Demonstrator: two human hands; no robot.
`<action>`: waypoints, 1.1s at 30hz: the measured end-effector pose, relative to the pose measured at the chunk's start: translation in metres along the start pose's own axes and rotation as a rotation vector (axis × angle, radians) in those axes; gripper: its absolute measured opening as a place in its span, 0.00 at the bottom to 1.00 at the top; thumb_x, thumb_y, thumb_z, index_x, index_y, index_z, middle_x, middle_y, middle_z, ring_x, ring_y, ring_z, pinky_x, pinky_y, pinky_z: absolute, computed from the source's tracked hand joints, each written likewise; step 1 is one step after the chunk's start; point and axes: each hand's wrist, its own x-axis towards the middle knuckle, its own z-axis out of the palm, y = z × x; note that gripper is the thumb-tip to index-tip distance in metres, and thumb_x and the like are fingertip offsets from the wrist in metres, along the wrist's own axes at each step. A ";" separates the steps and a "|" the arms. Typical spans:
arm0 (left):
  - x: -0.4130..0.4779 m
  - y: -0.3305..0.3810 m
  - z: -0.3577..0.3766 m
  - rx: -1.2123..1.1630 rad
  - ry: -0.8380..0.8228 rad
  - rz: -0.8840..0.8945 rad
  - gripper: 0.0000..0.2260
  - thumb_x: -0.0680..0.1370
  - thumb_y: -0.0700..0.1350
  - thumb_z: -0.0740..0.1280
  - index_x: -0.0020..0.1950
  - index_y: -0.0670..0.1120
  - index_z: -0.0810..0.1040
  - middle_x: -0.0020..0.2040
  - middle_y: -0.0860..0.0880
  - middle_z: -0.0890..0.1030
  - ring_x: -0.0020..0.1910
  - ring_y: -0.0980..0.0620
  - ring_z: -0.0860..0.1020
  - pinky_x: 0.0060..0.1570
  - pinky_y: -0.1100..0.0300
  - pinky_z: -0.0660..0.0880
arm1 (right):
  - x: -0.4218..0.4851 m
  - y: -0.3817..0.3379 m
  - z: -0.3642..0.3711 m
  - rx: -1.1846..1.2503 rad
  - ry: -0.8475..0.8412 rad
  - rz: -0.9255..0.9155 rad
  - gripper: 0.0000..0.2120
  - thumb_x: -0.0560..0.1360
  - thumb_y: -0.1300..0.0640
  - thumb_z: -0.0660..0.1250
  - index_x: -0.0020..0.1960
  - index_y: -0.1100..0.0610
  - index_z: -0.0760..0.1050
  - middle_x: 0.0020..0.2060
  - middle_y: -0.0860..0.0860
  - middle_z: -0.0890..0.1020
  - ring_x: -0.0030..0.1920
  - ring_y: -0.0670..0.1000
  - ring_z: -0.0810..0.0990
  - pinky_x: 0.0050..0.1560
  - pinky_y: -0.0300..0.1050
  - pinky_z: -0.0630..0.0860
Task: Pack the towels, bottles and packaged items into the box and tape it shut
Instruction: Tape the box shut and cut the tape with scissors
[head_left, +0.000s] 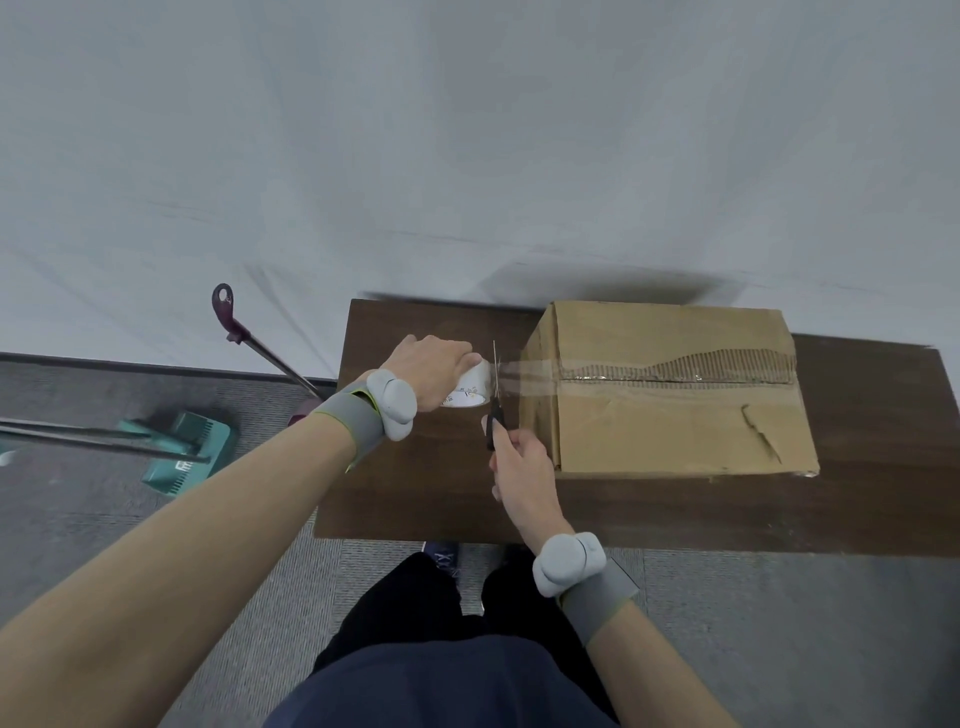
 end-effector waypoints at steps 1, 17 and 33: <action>-0.001 0.000 0.001 0.013 0.000 0.008 0.14 0.86 0.45 0.47 0.59 0.46 0.71 0.52 0.47 0.77 0.48 0.42 0.74 0.50 0.51 0.62 | 0.001 -0.001 -0.001 -0.006 -0.004 0.002 0.31 0.68 0.24 0.62 0.50 0.51 0.77 0.36 0.49 0.78 0.36 0.50 0.76 0.41 0.52 0.75; -0.020 -0.040 0.039 0.051 0.003 -0.054 0.12 0.87 0.49 0.51 0.46 0.50 0.66 0.44 0.49 0.74 0.50 0.39 0.78 0.47 0.52 0.66 | -0.003 -0.004 0.000 0.027 -0.011 -0.018 0.29 0.69 0.27 0.64 0.50 0.52 0.76 0.33 0.48 0.79 0.32 0.48 0.75 0.35 0.49 0.72; -0.029 -0.053 0.053 0.036 0.080 -0.193 0.14 0.87 0.52 0.50 0.47 0.47 0.66 0.48 0.42 0.82 0.50 0.37 0.79 0.52 0.48 0.69 | -0.003 0.023 0.013 -0.321 -0.013 -0.051 0.08 0.81 0.48 0.69 0.48 0.52 0.79 0.32 0.47 0.86 0.35 0.51 0.82 0.49 0.59 0.83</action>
